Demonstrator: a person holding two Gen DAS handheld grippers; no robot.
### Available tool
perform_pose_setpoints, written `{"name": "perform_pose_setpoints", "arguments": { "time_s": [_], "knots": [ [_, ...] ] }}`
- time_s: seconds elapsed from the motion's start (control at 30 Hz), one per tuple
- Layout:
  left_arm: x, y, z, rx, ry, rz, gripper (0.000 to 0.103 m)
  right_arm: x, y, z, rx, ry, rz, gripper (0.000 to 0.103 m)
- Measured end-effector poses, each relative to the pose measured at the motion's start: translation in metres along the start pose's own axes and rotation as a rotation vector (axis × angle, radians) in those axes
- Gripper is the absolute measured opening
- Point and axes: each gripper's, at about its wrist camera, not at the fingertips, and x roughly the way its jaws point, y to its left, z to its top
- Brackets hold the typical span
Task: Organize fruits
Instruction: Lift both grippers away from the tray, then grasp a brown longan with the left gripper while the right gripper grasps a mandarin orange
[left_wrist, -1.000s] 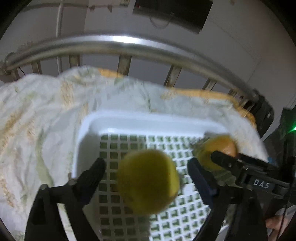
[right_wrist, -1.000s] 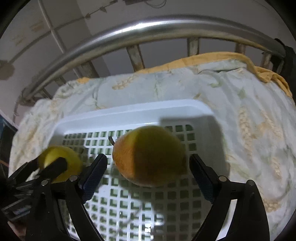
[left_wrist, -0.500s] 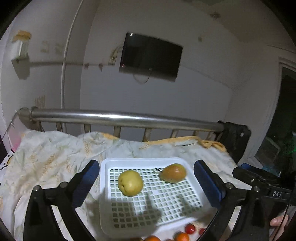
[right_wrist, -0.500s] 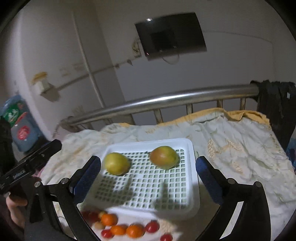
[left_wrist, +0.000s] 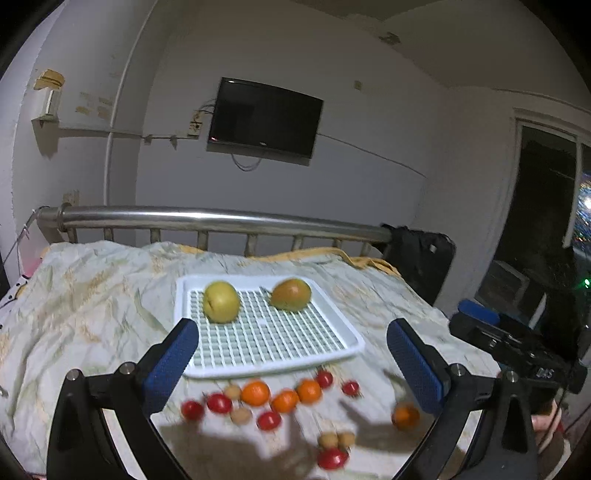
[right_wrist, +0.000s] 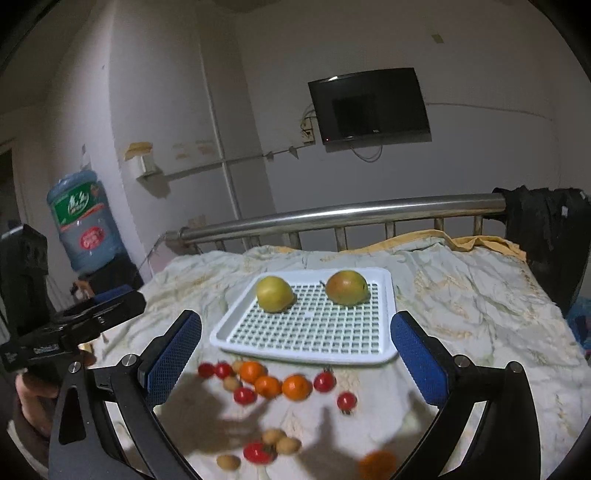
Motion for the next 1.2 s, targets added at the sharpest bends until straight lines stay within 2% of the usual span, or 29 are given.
{"name": "perform_pose_setpoints", "arguments": {
  "time_s": [0.17, 0.43, 0.8, 1.07, 1.2],
  "knots": [
    [-0.013, -0.007, -0.028, 0.027, 0.038, -0.021, 0.103, -0.016, 0.003, -0.023, -0.034, 0.016, -0.023, 0.103],
    [-0.012, -0.012, -0.074, 0.056, 0.132, -0.033, 0.103, -0.023, -0.008, -0.051, -0.01, 0.058, -0.036, 0.103],
    [0.019, -0.022, -0.134, 0.097, 0.309, -0.049, 0.103, 0.005, -0.031, -0.101, -0.002, 0.217, -0.081, 0.103],
    [0.034, -0.032, -0.149, 0.126, 0.385, -0.087, 0.092, 0.026, -0.04, -0.121, -0.011, 0.314, -0.116, 0.102],
    [0.041, -0.033, -0.153, 0.127, 0.41, -0.086, 0.083, 0.035, -0.046, -0.129, -0.007, 0.355, -0.139, 0.097]
  ]
}}
